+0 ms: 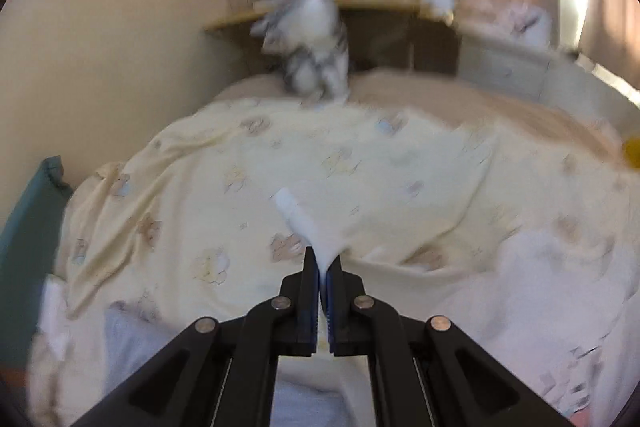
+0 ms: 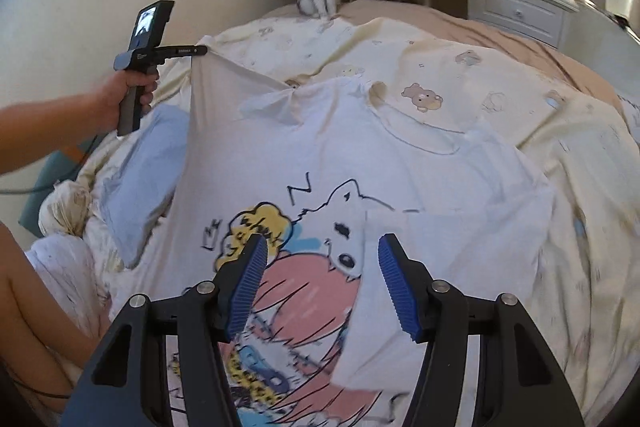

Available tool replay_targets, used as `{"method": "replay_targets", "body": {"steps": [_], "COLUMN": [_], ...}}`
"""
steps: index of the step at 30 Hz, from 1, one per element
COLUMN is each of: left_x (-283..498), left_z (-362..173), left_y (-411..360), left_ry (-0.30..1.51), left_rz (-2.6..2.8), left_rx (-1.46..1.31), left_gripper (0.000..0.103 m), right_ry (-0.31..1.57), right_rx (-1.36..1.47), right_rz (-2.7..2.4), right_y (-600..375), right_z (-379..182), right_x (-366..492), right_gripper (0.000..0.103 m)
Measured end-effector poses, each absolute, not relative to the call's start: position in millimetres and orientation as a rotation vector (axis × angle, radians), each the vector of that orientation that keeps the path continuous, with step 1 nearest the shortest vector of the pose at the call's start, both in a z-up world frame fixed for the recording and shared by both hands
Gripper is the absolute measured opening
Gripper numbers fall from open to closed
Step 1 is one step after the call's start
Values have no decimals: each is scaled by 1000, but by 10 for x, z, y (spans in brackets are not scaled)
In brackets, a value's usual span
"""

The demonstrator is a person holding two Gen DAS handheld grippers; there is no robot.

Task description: Fold clothes

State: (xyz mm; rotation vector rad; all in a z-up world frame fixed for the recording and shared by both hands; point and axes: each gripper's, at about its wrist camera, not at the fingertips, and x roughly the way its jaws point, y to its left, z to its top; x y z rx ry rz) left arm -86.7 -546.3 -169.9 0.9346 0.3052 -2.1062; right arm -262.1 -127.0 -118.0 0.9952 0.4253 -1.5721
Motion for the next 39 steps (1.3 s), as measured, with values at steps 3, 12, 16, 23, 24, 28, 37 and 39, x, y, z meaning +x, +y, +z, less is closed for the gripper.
{"method": "replay_targets", "body": {"steps": [3, 12, 16, 23, 24, 28, 37, 39], "left_x": [-1082, -682, -420, -450, -456, -522, -770, -761], "left_z": [-1542, -2745, -2646, -2590, -2634, -2772, -3059, -3049], "left_y": [-4666, -2462, -2674, -3730, -3798, -3786, -3687, -3774], "left_ry": [-129, -552, -414, 87, 119, 114, 102, 145], "left_rz": [-2320, -2795, -2813, -2593, -2578, -2582, -2601, -2585], "left_rx": [923, 1755, 1736, 1540, 1546, 1528, 1565, 1546], "left_gripper": [3, 18, 34, 45, 45, 45, 44, 10], "right_ry": [397, 459, 495, 493, 541, 753, 979, 970], "right_rx": [985, 992, 1026, 1091, 1076, 1000, 828, 808], "right_rz": [-1607, -1612, -1600, -1493, -1481, -1419, -1297, -1237], "right_y": [-1087, -791, -805, -1289, -1463, -2152, -2904, -2818], "right_z": [-1062, -1064, -1229, -1541, -1594, -1899, -2613, -2568], "right_x": [-2477, -2186, -2258, -2549, -2580, -2567, -2127, -1961], "right_gripper": [63, 63, 63, 63, 63, 63, 34, 3]}}
